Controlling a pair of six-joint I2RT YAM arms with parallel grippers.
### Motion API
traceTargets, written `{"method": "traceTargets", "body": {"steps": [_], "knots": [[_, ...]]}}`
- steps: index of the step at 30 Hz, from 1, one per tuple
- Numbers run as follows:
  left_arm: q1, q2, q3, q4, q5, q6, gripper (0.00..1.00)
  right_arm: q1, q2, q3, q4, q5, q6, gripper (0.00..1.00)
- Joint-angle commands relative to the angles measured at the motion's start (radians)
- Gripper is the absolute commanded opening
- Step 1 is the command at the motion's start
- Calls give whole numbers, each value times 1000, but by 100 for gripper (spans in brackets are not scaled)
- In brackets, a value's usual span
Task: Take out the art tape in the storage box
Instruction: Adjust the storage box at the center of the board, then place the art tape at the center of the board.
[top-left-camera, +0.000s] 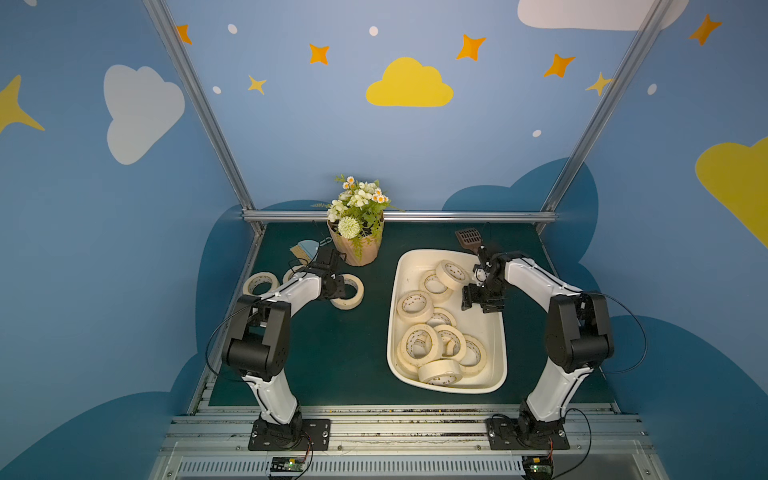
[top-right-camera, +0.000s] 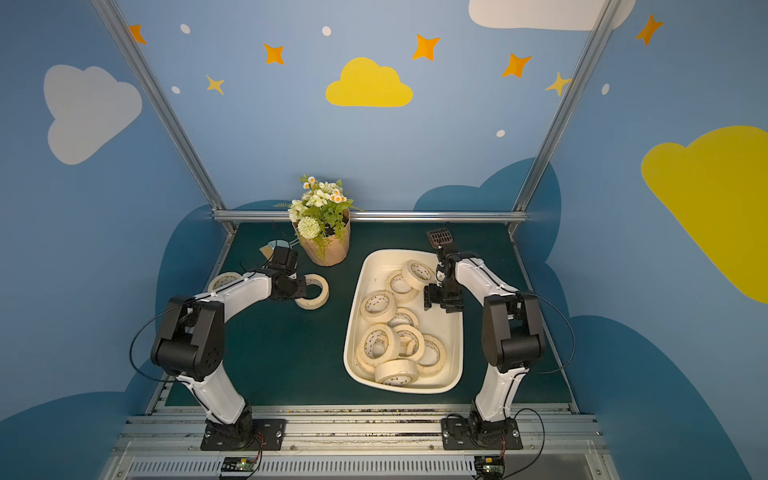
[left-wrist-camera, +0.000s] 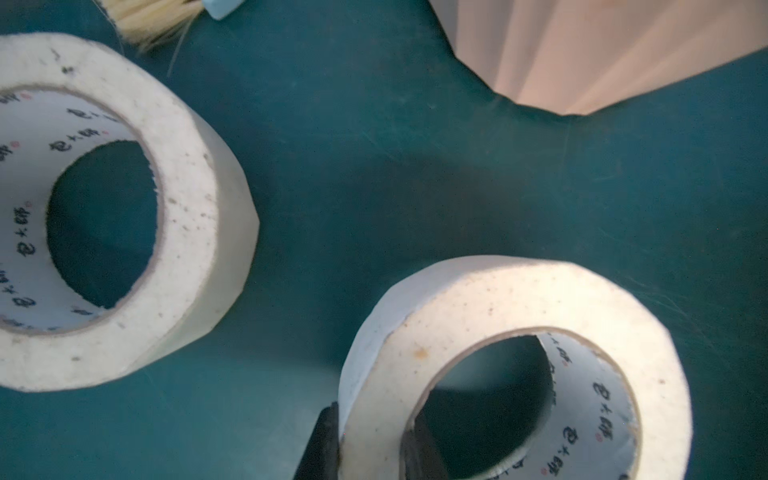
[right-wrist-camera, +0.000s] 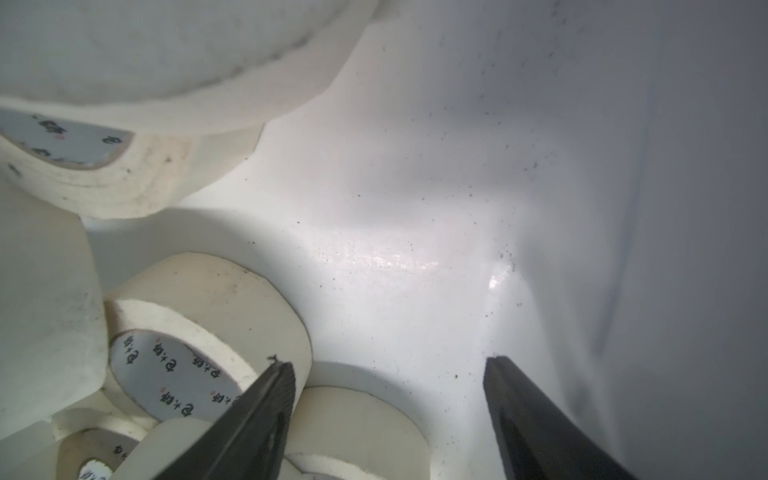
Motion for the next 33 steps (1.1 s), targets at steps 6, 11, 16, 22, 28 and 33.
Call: {"method": "traceTargets", "body": {"steps": [6,11,16,22,28,33], "knots": [[51,83,120,-4,-39,-3,4,142,-82,34,-77,12,-29,78],[92,119,155,-53,-39,-5,4,146,-95,28,-52,24,8,77],[126,140,175,-70,4,-18,9,150,-126,38,-50,4,27,77],[132,168,205,-94,29,-12,33,156,-148,44,-76,11,36,76],[126,112,170,-101,25,1,52,113,-129,73,-42,42,97,75],[96,-13,116,-119,11,15,59,36,-60,169,-19,26,136,74]]}}
